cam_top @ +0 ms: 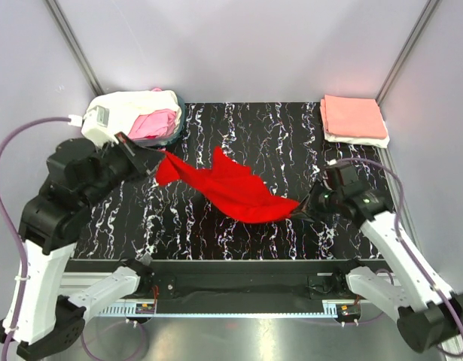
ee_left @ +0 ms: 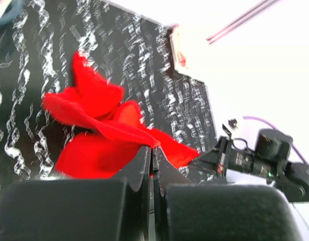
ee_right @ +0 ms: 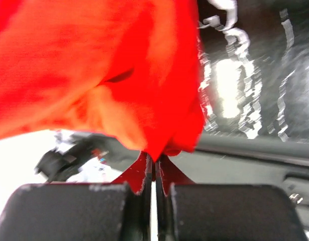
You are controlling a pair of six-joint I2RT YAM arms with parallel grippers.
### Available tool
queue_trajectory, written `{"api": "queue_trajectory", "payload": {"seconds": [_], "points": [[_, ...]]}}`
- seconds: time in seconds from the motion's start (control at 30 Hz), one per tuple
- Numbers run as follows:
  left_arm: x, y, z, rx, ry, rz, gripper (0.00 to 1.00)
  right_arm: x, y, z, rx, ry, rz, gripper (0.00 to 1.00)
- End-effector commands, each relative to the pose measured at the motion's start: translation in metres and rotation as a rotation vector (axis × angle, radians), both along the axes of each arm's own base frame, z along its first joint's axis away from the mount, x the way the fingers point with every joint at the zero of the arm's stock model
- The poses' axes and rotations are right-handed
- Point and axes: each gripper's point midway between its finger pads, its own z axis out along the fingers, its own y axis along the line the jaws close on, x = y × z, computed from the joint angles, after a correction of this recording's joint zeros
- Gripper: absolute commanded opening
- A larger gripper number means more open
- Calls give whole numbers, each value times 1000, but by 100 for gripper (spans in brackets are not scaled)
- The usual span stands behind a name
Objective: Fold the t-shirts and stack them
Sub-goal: Flatten the tshirt out
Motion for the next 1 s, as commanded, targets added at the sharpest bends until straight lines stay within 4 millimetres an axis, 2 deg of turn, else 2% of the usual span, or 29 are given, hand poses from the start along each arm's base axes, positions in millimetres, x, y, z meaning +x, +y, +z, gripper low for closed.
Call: {"api": "queue_trajectory", "payload": {"seconds": [0.0,0.03,0.07,0.1,0.13,0.17,0.2,0.23,0.27,0.3,0.33,0.37,0.4,0.43,0.47,0.5,0.53,0.63,0.67,0.73,0.77,0.83,0.87,0.97], "points": [[0,-11,27,22,-41,-82,0,-28,3,47,91,9,-6,0],[4,-12,27,44,-38,-87,0,-25,5,57,105,-8,-4,0],[16,-16,28,78,-24,-87,0,-18,9,61,107,2,0,0],[24,-18,25,109,-13,-91,0,-3,15,82,131,-48,10,0],[32,-19,20,163,-3,-105,0,12,15,88,139,-65,14,0],[54,-26,6,201,46,-110,0,35,17,77,128,-14,3,0],[65,-28,-4,225,76,-110,0,62,18,85,148,-64,-2,0],[78,-32,-13,247,81,-114,0,88,5,84,196,-60,-47,0],[96,-32,-46,275,158,-111,0,115,1,60,208,8,-82,0],[105,-33,-61,273,190,-116,0,144,-8,60,222,-23,-114,0],[113,-33,-75,272,218,-119,0,163,-18,50,211,-15,-128,0],[126,-39,-93,262,247,-137,0,188,-37,11,172,75,-181,0],[133,-34,-117,258,303,-132,0,207,-42,11,149,74,-180,3],[143,-36,-137,256,346,-138,0,221,-56,-27,130,162,-196,8],[146,-36,-147,259,370,-143,0,228,-56,-36,126,188,-183,23],[148,-39,-158,265,395,-160,0,237,-55,-31,133,182,-148,47],[149,-39,-166,271,414,-165,0,239,-53,-37,135,199,-143,53],[152,-37,-184,296,445,-158,0,236,-63,-34,78,167,-161,75],[152,-35,-185,303,441,-150,0,233,-66,-22,54,134,-163,77],[151,-30,-190,318,442,-133,0,225,-73,-17,8,117,-165,78],[150,-29,-191,319,442,-132,0,221,-76,-6,-14,86,-167,78],[148,-28,-193,329,444,-132,0,210,-83,-6,-59,86,-170,78],[145,-25,-199,337,454,-130,0,205,-85,4,-73,59,-177,77],[139,-20,-213,354,475,-121,0,197,-88,4,-95,19,-185,75]]}}
